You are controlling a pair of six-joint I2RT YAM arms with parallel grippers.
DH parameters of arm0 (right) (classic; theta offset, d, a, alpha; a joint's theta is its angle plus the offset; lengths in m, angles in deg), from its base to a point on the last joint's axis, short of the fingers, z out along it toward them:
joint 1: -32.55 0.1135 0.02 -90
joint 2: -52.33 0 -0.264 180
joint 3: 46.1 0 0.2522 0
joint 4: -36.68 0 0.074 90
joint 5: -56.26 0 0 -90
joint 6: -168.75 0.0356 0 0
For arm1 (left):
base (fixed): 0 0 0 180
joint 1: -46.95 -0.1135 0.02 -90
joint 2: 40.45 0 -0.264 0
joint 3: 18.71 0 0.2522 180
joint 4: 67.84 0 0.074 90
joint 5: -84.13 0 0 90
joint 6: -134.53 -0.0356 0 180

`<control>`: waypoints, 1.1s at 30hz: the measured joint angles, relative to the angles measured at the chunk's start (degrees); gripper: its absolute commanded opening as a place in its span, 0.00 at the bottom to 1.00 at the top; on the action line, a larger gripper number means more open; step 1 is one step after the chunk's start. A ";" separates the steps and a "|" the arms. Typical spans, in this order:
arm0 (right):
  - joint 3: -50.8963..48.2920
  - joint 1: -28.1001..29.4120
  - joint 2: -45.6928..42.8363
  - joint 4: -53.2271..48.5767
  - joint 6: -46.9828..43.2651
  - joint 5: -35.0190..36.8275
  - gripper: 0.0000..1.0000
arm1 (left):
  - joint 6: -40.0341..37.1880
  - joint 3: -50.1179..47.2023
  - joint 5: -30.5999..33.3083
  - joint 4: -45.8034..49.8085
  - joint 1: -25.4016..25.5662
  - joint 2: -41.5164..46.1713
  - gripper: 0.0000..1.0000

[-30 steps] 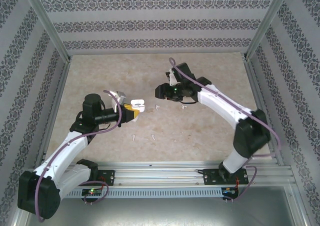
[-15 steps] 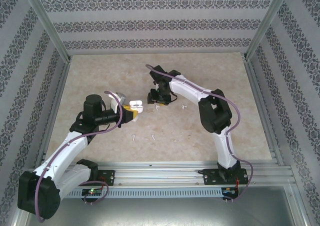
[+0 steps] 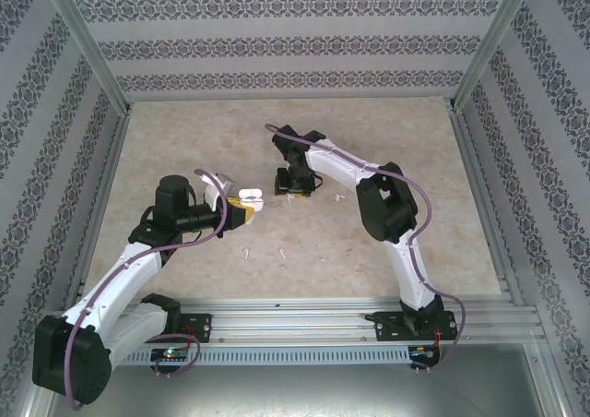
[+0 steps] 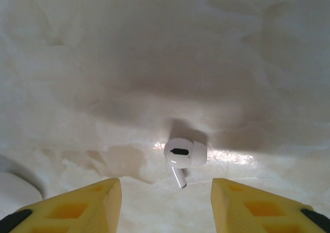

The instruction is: Insert the wireless bluetooth earbuds into the charging case

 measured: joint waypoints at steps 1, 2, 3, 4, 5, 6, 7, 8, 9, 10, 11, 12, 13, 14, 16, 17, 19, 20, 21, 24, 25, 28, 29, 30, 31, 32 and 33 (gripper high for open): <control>0.00 0.00 0.26 0.02 0.04 0.00 0.49 | -0.02 0.00 0.00 0.00 0.00 0.00 0.00; 0.00 0.02 0.55 0.02 0.17 0.00 0.49 | -0.02 0.00 0.00 0.00 0.00 0.00 0.00; 0.00 0.02 0.79 0.02 0.20 0.00 0.49 | -0.02 0.00 0.00 0.00 0.00 0.00 0.00; 0.00 0.00 0.96 0.02 0.22 0.00 0.48 | -0.02 0.00 0.00 0.00 0.00 0.00 0.00; 0.00 0.00 1.20 0.02 0.24 0.00 0.48 | -0.04 0.00 0.00 0.00 0.00 0.00 0.00; 0.02 0.00 1.44 0.02 0.24 0.00 0.48 | -0.04 0.00 0.00 0.00 0.00 0.00 0.00; 0.11 0.00 1.68 0.02 0.26 0.00 0.48 | -0.07 0.00 0.00 0.00 0.00 0.00 0.00; 0.31 0.00 2.01 0.00 0.31 0.00 0.47 | -0.15 0.00 0.00 0.00 0.00 0.00 0.00; 0.61 0.00 2.38 0.00 0.44 -0.02 0.47 | -0.20 0.00 0.00 0.02 0.02 0.00 0.00; 0.94 0.00 2.75 0.00 0.46 -0.02 0.47 | -0.22 0.00 0.00 0.02 0.04 0.00 0.00; 1.31 0.00 3.13 -0.07 0.46 0.02 0.47 | -0.33 0.00 0.00 0.04 0.04 0.00 0.00; 1.73 -0.02 3.37 -0.48 0.48 0.00 0.47 | -0.44 0.00 0.00 0.09 0.04 0.00 0.00; 2.01 -0.02 3.48 -0.61 0.48 -0.02 0.46 | -0.52 0.00 0.00 0.20 0.04 0.00 0.00; 2.40 -0.02 3.61 -0.61 0.48 -0.02 0.46 | -0.66 0.00 0.00 0.39 0.04 0.00 0.00; 2.93 -0.02 3.93 -0.61 0.48 0.00 0.44 | -0.90 0.00 0.00 0.79 0.04 0.00 0.00; 3.06 -0.02 4.07 -0.61 0.48 -0.02 0.43 | -1.01 0.00 0.00 0.85 0.04 0.00 0.00; 3.32 -0.02 4.26 -0.81 0.55 -0.02 0.40 | -1.07 0.00 0.04 0.92 0.04 0.00 0.00; 3.58 -0.13 4.44 -0.92 0.59 0.00 0.39 | -1.09 0.00 0.15 0.96 0.04 0.00 0.00; 3.89 -0.11 4.70 -0.98 0.66 0.00 0.38 | -1.16 0.00 0.26 1.05 0.04 0.00 0.00; 4.57 -0.13 5.11 -1.75 0.63 0.00 0.35 | -1.31 0.00 0.72 1.36 0.07 0.00 0.00; 4.59 -0.13 5.14 -1.97 0.63 0.02 0.34 | -1.31 0.00 0.87 1.42 0.04 0.00 0.00; 4.59 -0.17 5.16 -2.16 0.61 0.15 0.32 | -1.40 0.00 0.98 1.53 0.04 0.00 0.00; 4.59 -0.15 5.16 -2.19 0.61 0.20 0.31 | -1.44 0.00 1.05 1.53 0.07 0.00 0.00; 4.59 -0.15 5.16 -2.27 0.59 0.24 0.28 | -1.46 0.00 1.05 1.57 0.07 0.00 0.00; 4.59 -0.17 5.16 -2.38 0.52 0.42 0.28 | -1.46 0.00 1.05 1.57 0.07 0.00 0.00; 4.59 -0.22 5.16 -2.38 0.42 0.42 0.27 | -1.46 0.00 1.05 1.60 0.07 0.00 0.00; 4.59 -0.26 5.16 -2.36 0.39 0.39 0.27 | -1.46 0.00 1.05 1.60 0.04 0.00 0.00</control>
